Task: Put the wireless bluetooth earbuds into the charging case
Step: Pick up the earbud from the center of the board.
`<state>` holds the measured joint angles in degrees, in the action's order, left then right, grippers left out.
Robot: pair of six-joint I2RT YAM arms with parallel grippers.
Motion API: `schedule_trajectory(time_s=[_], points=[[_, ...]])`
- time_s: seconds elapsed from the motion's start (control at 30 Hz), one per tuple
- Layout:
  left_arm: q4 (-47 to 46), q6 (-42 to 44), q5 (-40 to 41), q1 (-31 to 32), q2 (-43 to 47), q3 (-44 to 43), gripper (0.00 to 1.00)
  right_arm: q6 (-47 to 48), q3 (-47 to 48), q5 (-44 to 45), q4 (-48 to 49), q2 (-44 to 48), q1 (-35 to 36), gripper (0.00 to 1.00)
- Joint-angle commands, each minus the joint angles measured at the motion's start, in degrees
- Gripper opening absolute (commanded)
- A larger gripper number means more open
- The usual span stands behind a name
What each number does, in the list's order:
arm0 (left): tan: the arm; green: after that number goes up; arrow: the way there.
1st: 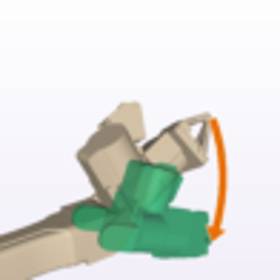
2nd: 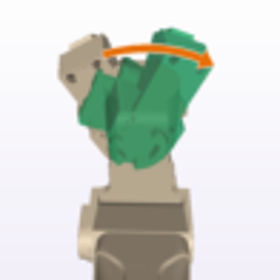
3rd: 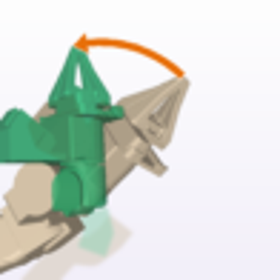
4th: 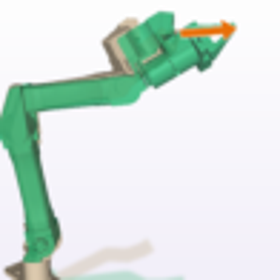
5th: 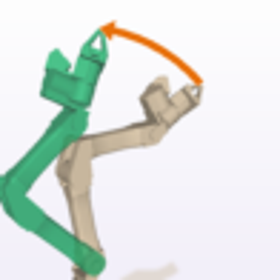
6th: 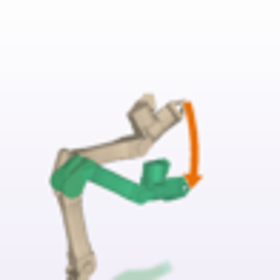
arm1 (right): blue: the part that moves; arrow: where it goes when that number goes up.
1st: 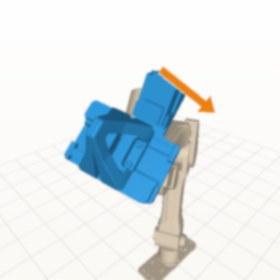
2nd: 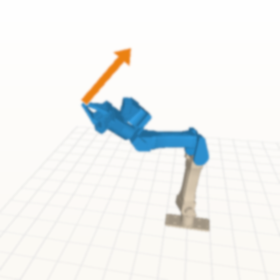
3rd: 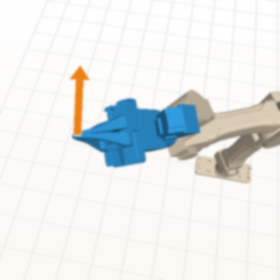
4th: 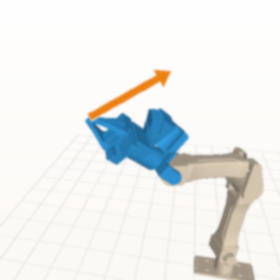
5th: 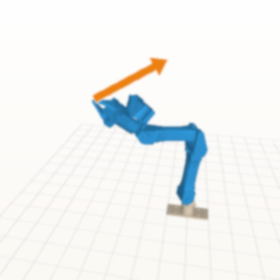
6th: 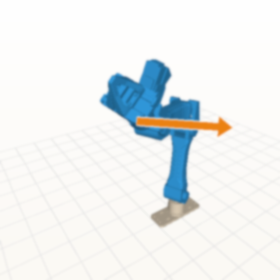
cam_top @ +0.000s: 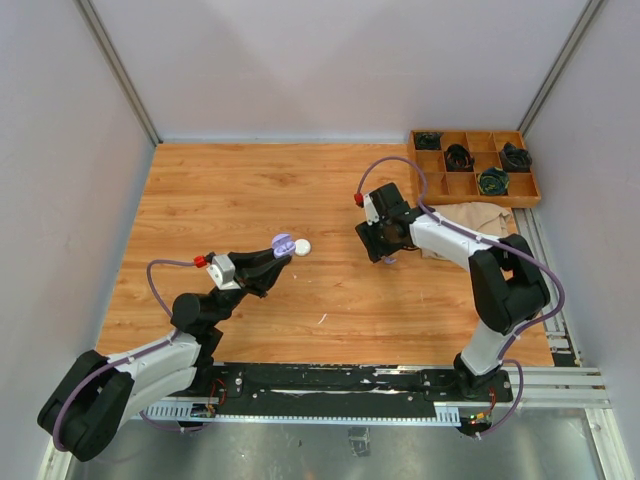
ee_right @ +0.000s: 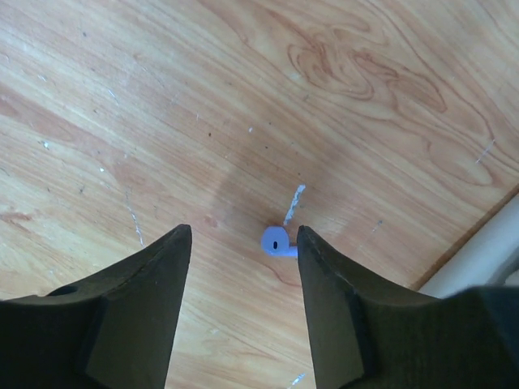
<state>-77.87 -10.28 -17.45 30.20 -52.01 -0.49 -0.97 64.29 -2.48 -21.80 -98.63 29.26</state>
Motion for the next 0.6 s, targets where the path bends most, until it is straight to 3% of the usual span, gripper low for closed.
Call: schedule_trajectory(time_s=[0.0, 0.57], points=[[-1.56, 0.87, -0.44, 0.29, -0.12, 2.60, 0.00, 3.39, 1.41, 1.20, -4.60, 0.39, -0.50, 0.57], [-1.36, 0.79, -1.13, 0.26, 0.02, 2.43, 0.00, 4.14, 2.45, -6.44, -7.65, -5.51, -4.12, 0.63]])
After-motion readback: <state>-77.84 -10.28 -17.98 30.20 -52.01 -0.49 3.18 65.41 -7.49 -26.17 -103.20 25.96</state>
